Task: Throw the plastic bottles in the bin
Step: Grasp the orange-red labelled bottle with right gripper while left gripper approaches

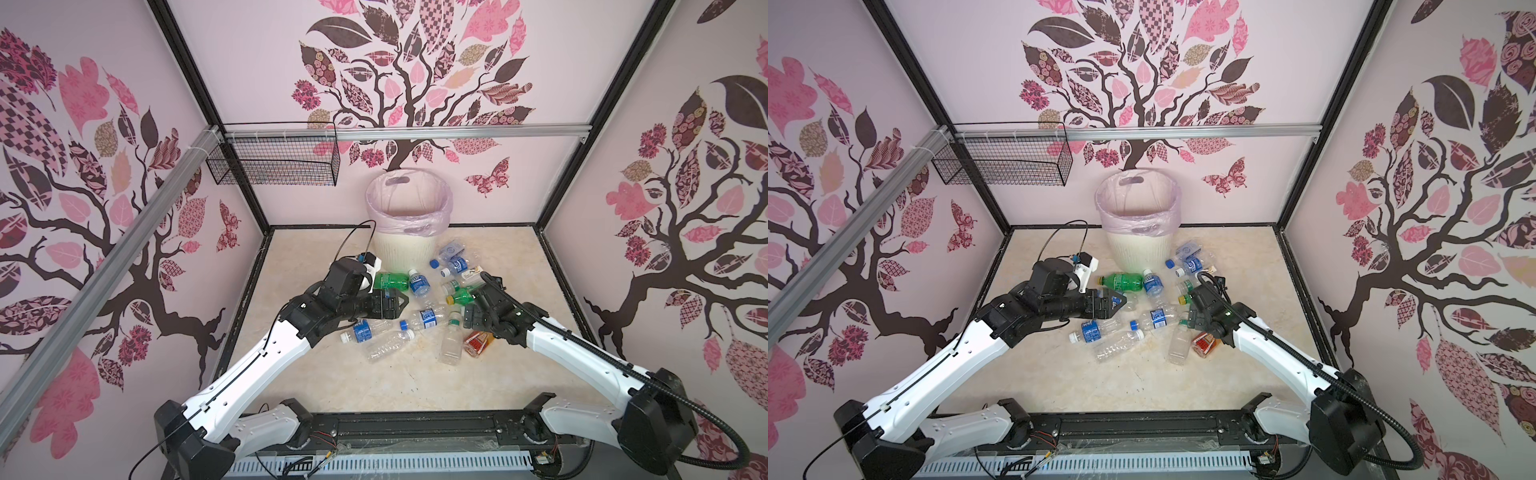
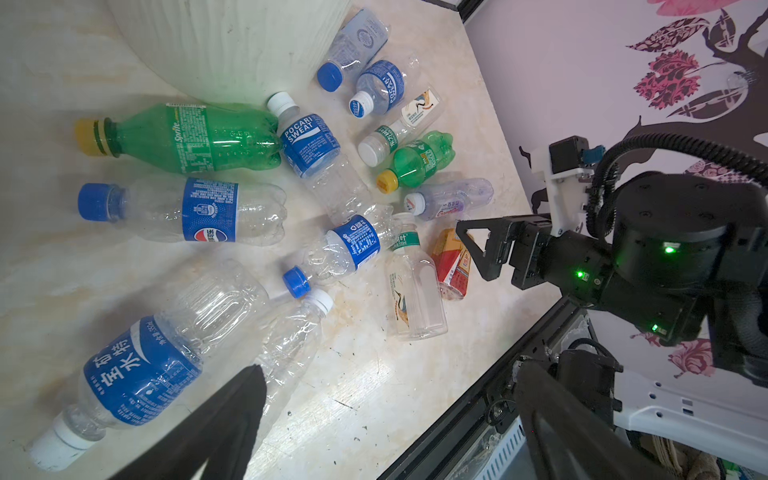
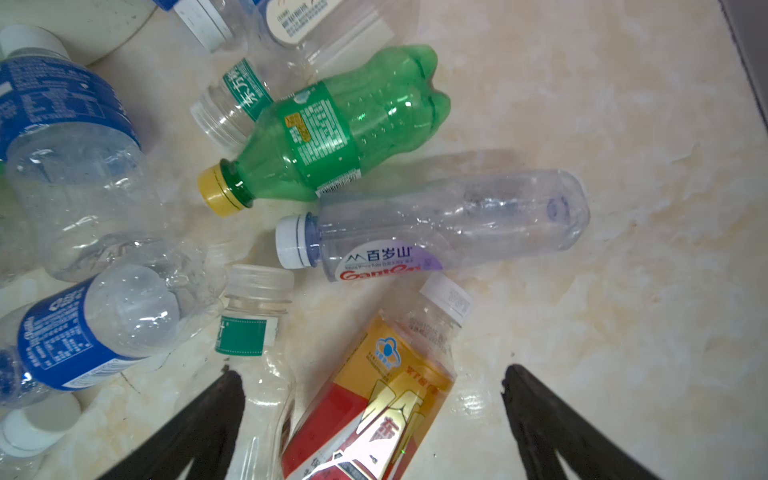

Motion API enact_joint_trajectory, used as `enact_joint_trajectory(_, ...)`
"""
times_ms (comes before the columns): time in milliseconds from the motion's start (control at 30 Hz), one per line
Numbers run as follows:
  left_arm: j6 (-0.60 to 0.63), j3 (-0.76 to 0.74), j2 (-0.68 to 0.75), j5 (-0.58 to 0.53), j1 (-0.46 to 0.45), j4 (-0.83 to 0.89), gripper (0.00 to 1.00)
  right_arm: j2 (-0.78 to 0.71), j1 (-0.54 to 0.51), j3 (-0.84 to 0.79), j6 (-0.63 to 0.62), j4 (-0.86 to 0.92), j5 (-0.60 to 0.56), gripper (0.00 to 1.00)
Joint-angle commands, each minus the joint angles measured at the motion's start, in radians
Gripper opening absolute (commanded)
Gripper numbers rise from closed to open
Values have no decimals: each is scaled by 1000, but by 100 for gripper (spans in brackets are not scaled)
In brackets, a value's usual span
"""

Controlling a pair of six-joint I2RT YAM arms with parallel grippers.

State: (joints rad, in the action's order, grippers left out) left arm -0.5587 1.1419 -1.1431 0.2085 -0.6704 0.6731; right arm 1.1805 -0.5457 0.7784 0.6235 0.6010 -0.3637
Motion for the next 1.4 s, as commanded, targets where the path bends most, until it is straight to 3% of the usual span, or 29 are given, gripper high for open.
enact_joint_trajectory(0, -10, -28, 3, -14, -5, -32, 97, -69, -1, -48, 133, 5, 34, 100)
enact_joint_trajectory(167, -14, -43, 0, -8, -6, -42, 97, -124, 0, -123, 220, -14, 46, 100)
enact_joint_trajectory(400, -25, -54, -7, 5, -6, -56, 97, -93, 0, -169, 257, -100, 122, 100)
enact_joint_trajectory(667, -16, -34, -37, 1, -58, -51, 97, -76, 20, -227, 276, -189, 131, 99)
enact_joint_trajectory(1367, -17, -16, -80, -19, -121, -48, 97, -49, 79, -326, 265, -359, 210, 72)
